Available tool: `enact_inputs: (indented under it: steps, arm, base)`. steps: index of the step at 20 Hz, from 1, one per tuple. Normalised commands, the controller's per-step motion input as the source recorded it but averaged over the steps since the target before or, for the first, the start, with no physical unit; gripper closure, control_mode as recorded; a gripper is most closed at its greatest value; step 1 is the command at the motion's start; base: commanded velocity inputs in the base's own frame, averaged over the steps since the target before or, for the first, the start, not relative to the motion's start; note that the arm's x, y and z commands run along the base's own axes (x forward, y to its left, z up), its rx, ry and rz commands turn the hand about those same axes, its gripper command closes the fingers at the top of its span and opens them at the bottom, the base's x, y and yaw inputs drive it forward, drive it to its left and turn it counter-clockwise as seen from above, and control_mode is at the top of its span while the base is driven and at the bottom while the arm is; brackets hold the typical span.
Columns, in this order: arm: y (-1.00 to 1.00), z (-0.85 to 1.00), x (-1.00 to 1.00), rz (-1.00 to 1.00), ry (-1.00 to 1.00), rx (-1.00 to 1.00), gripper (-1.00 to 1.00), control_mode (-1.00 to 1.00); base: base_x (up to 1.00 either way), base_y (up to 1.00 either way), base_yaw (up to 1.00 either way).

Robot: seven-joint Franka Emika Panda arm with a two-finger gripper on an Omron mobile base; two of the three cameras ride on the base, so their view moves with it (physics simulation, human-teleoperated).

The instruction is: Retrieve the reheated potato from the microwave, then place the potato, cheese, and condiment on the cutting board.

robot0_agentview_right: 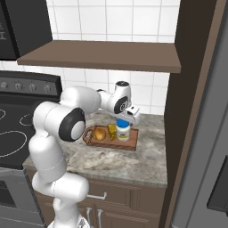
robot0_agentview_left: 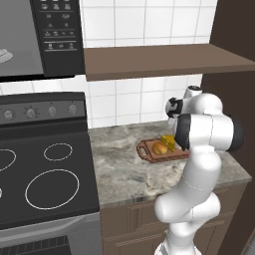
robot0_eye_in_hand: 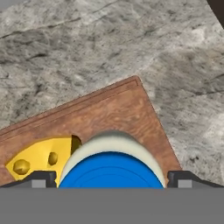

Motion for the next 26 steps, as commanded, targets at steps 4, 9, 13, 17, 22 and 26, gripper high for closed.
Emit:
enact_inputs:
  steps: [4,9,13,17,22,26]
  arm:
    - [0.0,-0.05,0.01,0.0,-0.01,-0.01,1.0,-1.0]
    - [0.0,-0.03,0.0,0.01,-0.1,0.0,1.0,-1.0]
    - [0.0,0.0,-0.03,0.01,-0.15,0.0,1.0,-1.0]
    - [-0.01,-0.09,-0.02,0.0,-0.03,-0.02,1.0,-1.0]
    - [-0.02,-0.13,0.0,0.0,0.07,-0.07,-1.0,-1.0]
    - [-0.05,-0.04,0.0,0.0,0.04,-0.03,-1.0,-1.0]
  base:
    - [0.0,0.0,0.0]
    - [0.0,0.0,0.0]
    - [0.0,0.0,0.0]
    - [0.0,0.0,0.0]
    - [0.0,0.0,0.0]
    - [0.0,0.0,0.0]
